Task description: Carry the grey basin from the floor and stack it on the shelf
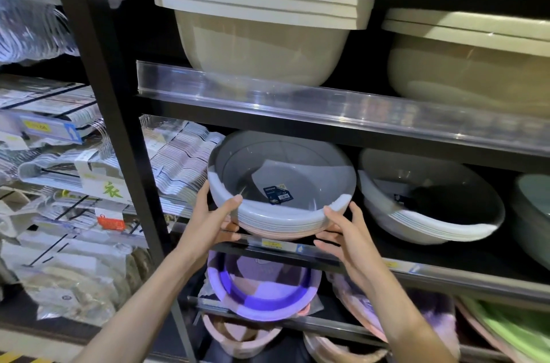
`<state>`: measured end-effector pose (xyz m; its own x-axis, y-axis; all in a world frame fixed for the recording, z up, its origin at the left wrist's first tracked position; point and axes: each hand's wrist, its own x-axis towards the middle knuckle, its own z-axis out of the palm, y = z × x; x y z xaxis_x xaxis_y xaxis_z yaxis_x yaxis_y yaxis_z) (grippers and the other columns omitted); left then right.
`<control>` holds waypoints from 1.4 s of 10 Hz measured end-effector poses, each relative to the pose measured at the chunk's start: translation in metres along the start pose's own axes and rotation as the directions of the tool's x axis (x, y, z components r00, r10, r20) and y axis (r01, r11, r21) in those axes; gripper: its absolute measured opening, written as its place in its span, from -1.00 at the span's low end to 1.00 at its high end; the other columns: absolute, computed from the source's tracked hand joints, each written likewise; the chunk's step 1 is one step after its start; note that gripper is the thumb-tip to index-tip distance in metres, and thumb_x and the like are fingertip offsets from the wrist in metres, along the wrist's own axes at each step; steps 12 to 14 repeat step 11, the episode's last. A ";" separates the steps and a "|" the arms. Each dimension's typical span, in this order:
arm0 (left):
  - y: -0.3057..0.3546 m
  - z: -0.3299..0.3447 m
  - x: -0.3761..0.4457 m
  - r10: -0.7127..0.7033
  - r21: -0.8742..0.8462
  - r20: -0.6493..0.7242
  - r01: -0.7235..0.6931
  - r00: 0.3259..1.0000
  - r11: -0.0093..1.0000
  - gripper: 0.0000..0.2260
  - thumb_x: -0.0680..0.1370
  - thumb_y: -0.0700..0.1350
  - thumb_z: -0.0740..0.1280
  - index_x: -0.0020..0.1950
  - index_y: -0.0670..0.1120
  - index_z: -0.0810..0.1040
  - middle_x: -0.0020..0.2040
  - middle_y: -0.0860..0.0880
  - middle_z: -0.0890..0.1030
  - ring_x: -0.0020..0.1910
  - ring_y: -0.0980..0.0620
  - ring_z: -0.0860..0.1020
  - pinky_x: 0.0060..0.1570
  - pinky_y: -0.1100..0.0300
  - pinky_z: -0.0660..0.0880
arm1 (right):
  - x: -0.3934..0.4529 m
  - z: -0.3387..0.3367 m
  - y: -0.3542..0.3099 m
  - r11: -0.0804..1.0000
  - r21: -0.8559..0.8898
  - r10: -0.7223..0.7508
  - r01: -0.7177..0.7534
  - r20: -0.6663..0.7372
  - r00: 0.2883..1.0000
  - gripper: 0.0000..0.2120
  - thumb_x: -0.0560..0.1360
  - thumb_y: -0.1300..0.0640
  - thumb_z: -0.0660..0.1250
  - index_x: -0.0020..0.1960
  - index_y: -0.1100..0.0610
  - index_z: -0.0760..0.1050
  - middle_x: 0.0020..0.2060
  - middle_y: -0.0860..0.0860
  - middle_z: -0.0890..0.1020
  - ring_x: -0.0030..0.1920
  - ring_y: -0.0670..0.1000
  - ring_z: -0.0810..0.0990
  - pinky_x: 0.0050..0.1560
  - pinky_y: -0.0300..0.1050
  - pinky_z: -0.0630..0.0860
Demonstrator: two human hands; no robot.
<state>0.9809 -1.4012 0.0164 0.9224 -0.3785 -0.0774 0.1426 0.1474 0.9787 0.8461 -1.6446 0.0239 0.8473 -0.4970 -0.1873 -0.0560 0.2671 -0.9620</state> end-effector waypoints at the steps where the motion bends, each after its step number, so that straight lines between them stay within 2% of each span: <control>1: -0.002 -0.003 0.004 0.007 0.009 0.005 -0.007 1.000 1.000 -0.21 0.38 0.12 0.57 0.51 0.35 0.24 -0.04 -0.04 0.77 -0.30 -0.03 0.69 -0.22 -0.02 0.68 | 0.003 -0.001 0.000 1.000 0.010 0.001 -0.001 -0.011 1.000 -0.29 0.47 -0.01 0.49 0.52 -0.08 0.24 0.08 0.17 0.69 -0.14 0.07 0.75 -0.12 -0.01 0.67; 2: -0.003 -0.002 0.009 0.008 0.006 0.009 -0.008 1.000 1.000 -0.25 0.36 0.14 0.57 0.43 0.40 0.26 -0.05 -0.04 0.77 -0.31 -0.01 0.67 -0.22 0.01 0.67 | 0.009 -0.001 -0.001 0.999 0.032 0.011 -0.011 -0.016 1.000 -0.28 0.47 0.01 0.49 0.53 -0.02 0.23 0.06 0.21 0.66 -0.17 0.06 0.72 -0.12 0.01 0.67; 3: -0.002 0.000 0.016 0.007 0.002 0.018 -0.007 1.000 1.000 -0.46 0.36 0.14 0.57 0.23 0.46 0.42 -0.06 -0.08 0.75 -0.31 -0.02 0.63 -0.20 -0.01 0.67 | 0.017 0.000 -0.005 0.998 0.048 0.030 -0.030 -0.006 1.000 -0.29 0.46 0.01 0.49 0.51 0.03 0.24 0.01 0.21 0.61 -0.17 0.09 0.69 -0.11 0.02 0.67; 4: -0.001 -0.001 0.028 -0.008 -0.008 0.038 0.008 0.999 1.000 -0.43 0.39 0.12 0.57 0.34 0.30 0.44 -0.01 -0.23 0.63 -0.30 -0.04 0.58 -0.17 -0.02 0.67 | 0.026 0.001 -0.010 0.996 0.066 0.054 -0.053 -0.006 0.999 -0.27 0.43 0.00 0.52 0.47 0.06 0.24 -0.01 0.18 0.55 -0.08 0.16 0.69 -0.08 0.06 0.68; 5: 0.001 -0.001 0.038 -0.045 -0.006 0.044 0.045 0.998 0.999 -0.29 0.40 0.11 0.57 0.46 0.12 0.33 -0.11 -0.22 0.56 -0.35 -0.01 0.57 -0.14 -0.04 0.68 | 0.034 0.002 -0.013 0.993 0.084 0.081 -0.079 -0.027 0.996 -0.28 0.37 -0.01 0.56 0.38 0.12 0.29 -0.01 0.18 0.52 0.00 0.22 0.68 -0.08 0.08 0.69; 6: 0.003 0.000 0.044 -0.061 -0.005 0.046 0.061 0.997 0.998 -0.29 0.38 0.12 0.58 0.41 0.15 0.29 0.04 -0.26 0.61 -0.35 -0.01 0.57 -0.12 -0.06 0.68 | 0.039 0.003 -0.014 0.993 0.077 0.093 -0.091 -0.029 0.995 -0.28 0.29 -0.05 0.60 0.30 0.13 0.32 0.06 0.24 0.52 0.03 0.23 0.69 -0.12 0.06 0.68; 7: 0.008 0.002 0.047 -0.072 0.035 0.031 0.071 0.997 0.997 -0.21 0.37 0.15 0.58 0.48 0.09 0.26 0.22 -0.28 0.59 -0.35 0.01 0.59 -0.11 -0.06 0.69 | 0.043 0.004 -0.015 0.991 0.092 0.100 -0.097 -0.026 0.995 -0.23 0.30 -0.03 0.60 0.36 0.09 0.29 0.10 0.25 0.51 0.06 0.24 0.68 -0.11 0.06 0.68; 8: 0.011 0.003 0.045 -0.082 0.048 0.028 0.081 0.996 0.996 -0.19 0.36 0.15 0.58 0.51 0.07 0.26 0.19 -0.33 0.59 -0.34 -0.01 0.59 -0.12 -0.05 0.69 | 0.044 0.005 -0.016 0.990 0.095 0.106 -0.102 -0.040 0.994 -0.17 0.30 -0.02 0.60 0.41 0.12 0.25 0.08 0.24 0.50 0.08 0.25 0.66 -0.11 0.08 0.69; 9: 0.012 0.003 0.043 -0.085 0.054 0.030 0.083 0.996 0.995 -0.21 0.41 0.13 0.56 0.52 0.08 0.24 0.24 -0.28 0.59 -0.25 -0.07 0.60 -0.11 -0.03 0.69 | 0.043 0.004 -0.016 0.990 0.087 0.112 -0.108 -0.049 0.992 -0.15 0.30 -0.04 0.60 0.42 0.14 0.23 0.08 0.22 0.51 0.09 0.22 0.67 -0.07 0.10 0.69; 10: 0.015 0.001 0.042 -0.101 0.082 0.042 0.098 0.994 0.992 -0.18 0.40 0.17 0.56 0.54 0.10 0.21 0.21 -0.24 0.64 -0.15 -0.11 0.67 -0.07 -0.01 0.69 | 0.042 0.000 -0.016 0.993 -0.010 0.116 -0.117 -0.067 0.991 -0.20 0.23 -0.16 0.61 0.29 0.15 0.34 0.07 0.19 0.56 0.06 0.13 0.68 -0.10 0.01 0.69; 11: 0.022 -0.006 0.039 -0.097 0.218 0.033 0.087 0.995 0.972 -0.17 0.43 0.22 0.52 0.57 0.06 0.20 0.04 -0.17 0.67 -0.07 -0.10 0.72 -0.07 0.04 0.69 | 0.036 -0.008 -0.022 0.971 -0.233 0.046 -0.057 -0.053 0.998 -0.36 0.29 -0.30 0.51 0.26 -0.04 0.46 0.06 0.11 0.65 -0.06 0.02 0.67 -0.14 -0.10 0.65; 14: 0.022 -0.006 0.039 -0.097 0.218 0.033 0.087 0.995 0.972 -0.17 0.43 0.22 0.52 0.57 0.06 0.20 0.04 -0.17 0.67 -0.07 -0.10 0.72 -0.07 0.04 0.69 | 0.036 -0.008 -0.022 0.971 -0.233 0.046 -0.057 -0.053 0.998 -0.36 0.29 -0.30 0.51 0.26 -0.04 0.46 0.06 0.11 0.65 -0.06 0.02 0.67 -0.14 -0.10 0.65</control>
